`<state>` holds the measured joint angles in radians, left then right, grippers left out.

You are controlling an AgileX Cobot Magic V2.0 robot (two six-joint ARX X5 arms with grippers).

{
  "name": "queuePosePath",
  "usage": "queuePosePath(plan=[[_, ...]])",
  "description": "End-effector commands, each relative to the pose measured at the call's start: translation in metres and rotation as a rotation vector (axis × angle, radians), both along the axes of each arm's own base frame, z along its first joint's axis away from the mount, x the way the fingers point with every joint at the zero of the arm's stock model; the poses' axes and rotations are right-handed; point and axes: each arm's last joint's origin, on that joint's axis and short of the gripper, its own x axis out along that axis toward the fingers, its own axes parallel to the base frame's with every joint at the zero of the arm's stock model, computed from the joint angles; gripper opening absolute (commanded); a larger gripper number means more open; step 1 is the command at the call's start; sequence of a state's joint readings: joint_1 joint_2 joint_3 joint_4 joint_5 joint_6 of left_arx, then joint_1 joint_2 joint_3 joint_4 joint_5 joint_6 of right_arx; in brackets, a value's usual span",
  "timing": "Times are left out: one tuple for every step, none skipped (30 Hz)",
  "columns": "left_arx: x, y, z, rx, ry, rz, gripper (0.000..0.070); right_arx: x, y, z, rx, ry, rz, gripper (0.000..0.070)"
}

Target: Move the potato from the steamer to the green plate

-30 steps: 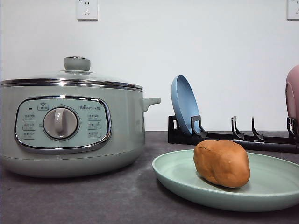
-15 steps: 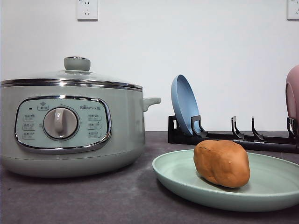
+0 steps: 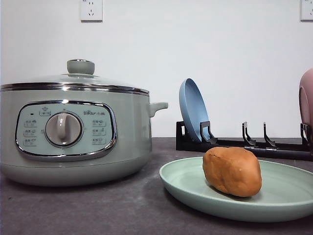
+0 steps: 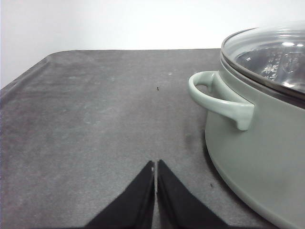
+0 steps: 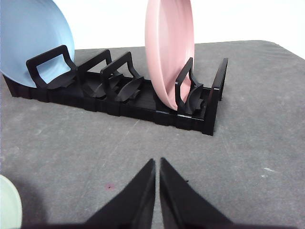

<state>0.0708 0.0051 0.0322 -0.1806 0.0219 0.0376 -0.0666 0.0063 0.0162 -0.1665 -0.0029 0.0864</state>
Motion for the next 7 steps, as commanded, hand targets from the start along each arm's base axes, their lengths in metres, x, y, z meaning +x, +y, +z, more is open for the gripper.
queuePosePath(plan=[[0.0008, 0.0002, -0.0073, -0.006, 0.025, 0.005, 0.0000, 0.0002, -0.0002, -0.0001, 0.012, -0.011, -0.006, 0.0002], [0.0008, 0.0002, -0.0073, -0.006, 0.025, 0.005, 0.0000, 0.0002, -0.0002, -0.0001, 0.012, -0.011, -0.006, 0.0001], [0.0008, 0.0002, -0.0073, -0.006, 0.025, 0.005, 0.0000, 0.0002, -0.0002, -0.0001, 0.012, -0.011, -0.006, 0.0002], [0.0008, 0.0002, -0.0073, -0.006, 0.025, 0.005, 0.0000, 0.0002, -0.0002, -0.0001, 0.012, -0.011, -0.006, 0.0002], [0.0008, 0.0002, -0.0073, -0.006, 0.025, 0.005, 0.0000, 0.0002, -0.0002, -0.0001, 0.012, -0.011, -0.006, 0.0002], [0.0008, 0.0002, -0.0073, -0.006, 0.025, 0.005, 0.0000, 0.0002, -0.0002, -0.0001, 0.012, -0.011, -0.006, 0.0002], [0.0008, 0.0002, -0.0073, -0.006, 0.025, 0.005, 0.0000, 0.0002, -0.0002, -0.0001, 0.012, -0.011, -0.006, 0.0002]])
